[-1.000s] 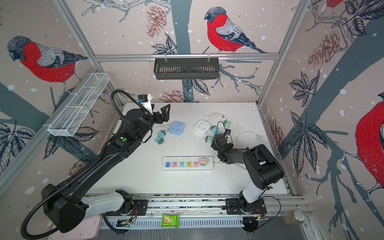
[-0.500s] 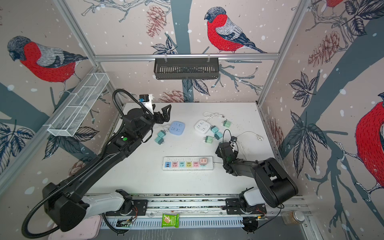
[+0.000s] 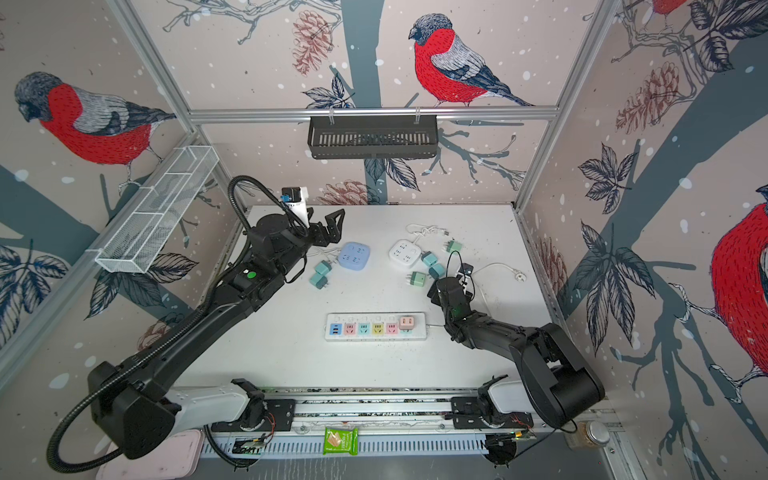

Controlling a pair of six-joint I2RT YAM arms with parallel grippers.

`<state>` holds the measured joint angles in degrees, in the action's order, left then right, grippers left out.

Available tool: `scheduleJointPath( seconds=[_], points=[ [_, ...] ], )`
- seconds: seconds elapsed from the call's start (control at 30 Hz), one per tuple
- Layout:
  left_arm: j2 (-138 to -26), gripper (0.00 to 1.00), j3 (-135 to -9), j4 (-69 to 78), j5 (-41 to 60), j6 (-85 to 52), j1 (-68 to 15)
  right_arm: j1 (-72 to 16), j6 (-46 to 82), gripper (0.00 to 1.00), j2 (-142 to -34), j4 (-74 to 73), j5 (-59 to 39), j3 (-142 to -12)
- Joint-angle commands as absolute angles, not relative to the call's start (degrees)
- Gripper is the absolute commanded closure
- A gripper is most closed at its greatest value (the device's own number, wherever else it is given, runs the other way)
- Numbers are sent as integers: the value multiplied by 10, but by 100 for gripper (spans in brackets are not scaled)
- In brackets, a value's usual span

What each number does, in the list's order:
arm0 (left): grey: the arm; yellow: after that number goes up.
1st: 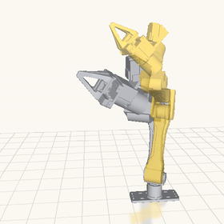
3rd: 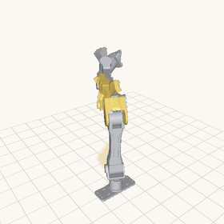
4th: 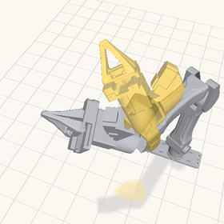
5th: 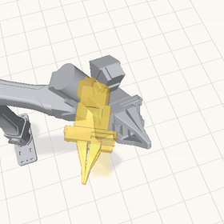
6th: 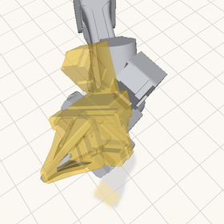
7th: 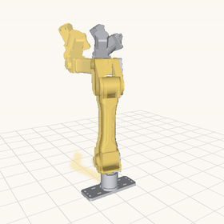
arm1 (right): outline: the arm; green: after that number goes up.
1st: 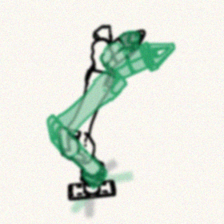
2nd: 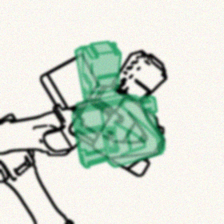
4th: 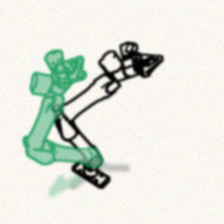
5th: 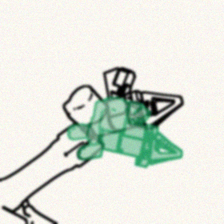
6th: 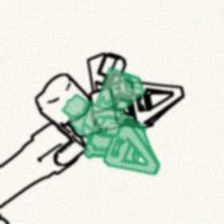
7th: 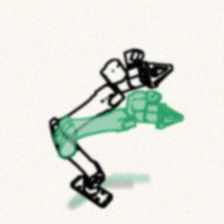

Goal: Insert the plug
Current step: 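Lower the right gripper over the light green adapter nearest the robot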

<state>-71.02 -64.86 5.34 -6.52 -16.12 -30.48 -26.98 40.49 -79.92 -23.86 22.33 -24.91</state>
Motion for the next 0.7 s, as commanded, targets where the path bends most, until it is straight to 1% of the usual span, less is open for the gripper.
scheduleJointPath(
  seconds=[0.0, 0.13, 0.4, 0.5, 0.67],
  points=[
    [-710, 2, -654, 56, -47, -163, -304, -274, 406, 18, -837, -205, 234, -283],
    [-710, 2, -658, 53, -41, -163, -303, -275, 408, 18, -880, -217, 229, -294],
    [-711, 2, -658, 54, -29, -171, -297, -279, 403, 20, -926, -236, 216, -306],
    [-712, 2, -659, 53, -27, -171, -297, -279, 399, 23, -945, -234, 210, -319],
    [-713, 2, -660, 53, -25, -171, -297, -285, 396, 24, -963, -211, 231, -340]
  ],
)
